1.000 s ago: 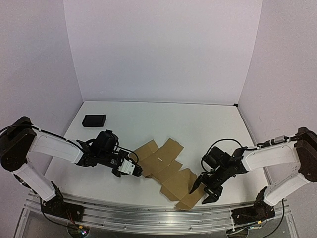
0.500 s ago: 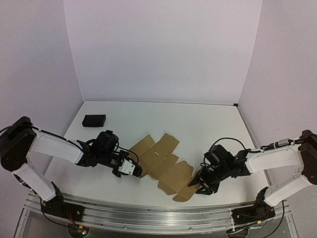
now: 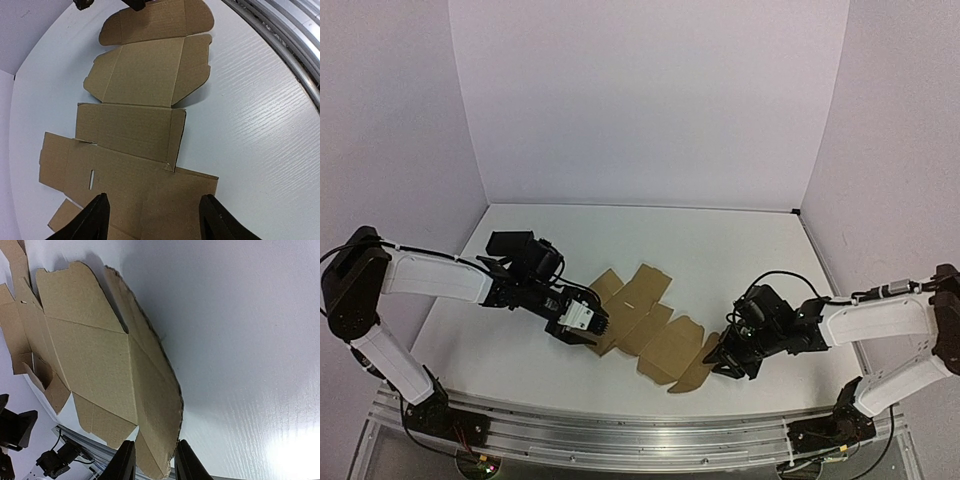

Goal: Fold the paper box

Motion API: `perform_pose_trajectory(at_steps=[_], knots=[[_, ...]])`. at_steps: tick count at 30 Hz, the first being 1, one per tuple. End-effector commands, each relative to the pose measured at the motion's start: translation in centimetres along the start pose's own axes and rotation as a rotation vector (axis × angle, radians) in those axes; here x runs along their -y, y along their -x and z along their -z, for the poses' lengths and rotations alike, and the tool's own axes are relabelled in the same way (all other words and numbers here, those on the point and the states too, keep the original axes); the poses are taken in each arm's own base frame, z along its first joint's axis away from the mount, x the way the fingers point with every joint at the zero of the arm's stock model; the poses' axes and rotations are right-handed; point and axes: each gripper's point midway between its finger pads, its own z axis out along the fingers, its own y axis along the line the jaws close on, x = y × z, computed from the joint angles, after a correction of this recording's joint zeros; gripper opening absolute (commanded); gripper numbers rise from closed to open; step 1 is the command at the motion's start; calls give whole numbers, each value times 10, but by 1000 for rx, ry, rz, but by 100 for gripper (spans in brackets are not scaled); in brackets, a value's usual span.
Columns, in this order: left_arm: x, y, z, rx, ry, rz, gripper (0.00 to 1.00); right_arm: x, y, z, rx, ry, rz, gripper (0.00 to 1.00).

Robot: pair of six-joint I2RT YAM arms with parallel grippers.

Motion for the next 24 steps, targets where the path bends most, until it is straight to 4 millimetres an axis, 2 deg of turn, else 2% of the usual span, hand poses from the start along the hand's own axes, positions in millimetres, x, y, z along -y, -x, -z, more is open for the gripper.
perform_pose_trajectory(at_steps=[1, 3, 7, 10, 13, 18, 24], knots=[[24, 5, 13, 34, -155, 24, 71, -31, 9, 5, 51, 65, 50, 27], [24, 4, 17, 43, -189, 45, 82, -28, 11, 2, 62, 51, 34, 24], [32, -9, 17, 4, -282, 52, 91, -12, 14, -5, 70, 9, -5, 13], [34, -19, 16, -32, -290, 37, 98, -21, 14, -3, 69, 22, 27, 7], [25, -28, 13, -62, -258, 33, 100, -35, 14, 2, 71, 36, 73, 0], [13, -34, 5, -84, -224, 47, 100, -47, 18, 13, 101, 52, 100, 0], [12, -39, 3, -97, -225, 66, 100, -55, 18, 23, 111, 29, 150, 0]])
